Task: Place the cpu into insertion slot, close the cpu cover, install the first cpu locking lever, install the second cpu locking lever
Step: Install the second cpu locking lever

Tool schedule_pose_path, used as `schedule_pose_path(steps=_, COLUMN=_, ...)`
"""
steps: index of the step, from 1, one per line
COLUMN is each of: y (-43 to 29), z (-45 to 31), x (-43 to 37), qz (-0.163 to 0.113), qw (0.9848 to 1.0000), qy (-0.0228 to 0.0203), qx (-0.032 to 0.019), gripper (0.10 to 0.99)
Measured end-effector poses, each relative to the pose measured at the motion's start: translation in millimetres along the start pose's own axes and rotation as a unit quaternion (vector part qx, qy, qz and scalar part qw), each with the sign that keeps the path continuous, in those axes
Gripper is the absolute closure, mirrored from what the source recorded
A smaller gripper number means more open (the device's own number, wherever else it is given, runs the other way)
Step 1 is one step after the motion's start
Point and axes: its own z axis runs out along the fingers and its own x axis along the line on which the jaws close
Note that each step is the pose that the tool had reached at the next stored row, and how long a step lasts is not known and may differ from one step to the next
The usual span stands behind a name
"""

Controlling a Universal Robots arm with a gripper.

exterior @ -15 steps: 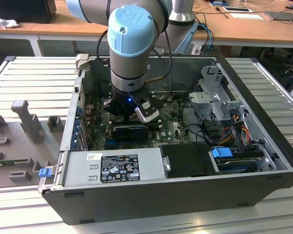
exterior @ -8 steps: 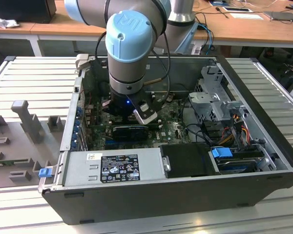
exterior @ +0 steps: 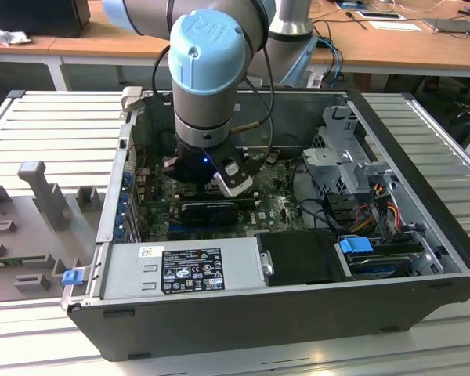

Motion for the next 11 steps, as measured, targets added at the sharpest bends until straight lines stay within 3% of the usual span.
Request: schedule_pose_path(steps=11, y=6.0, z=-20.1, x=-0.1, qz=0.0, qw=1.0, qy=0.0, qx=0.0, gripper=0.98)
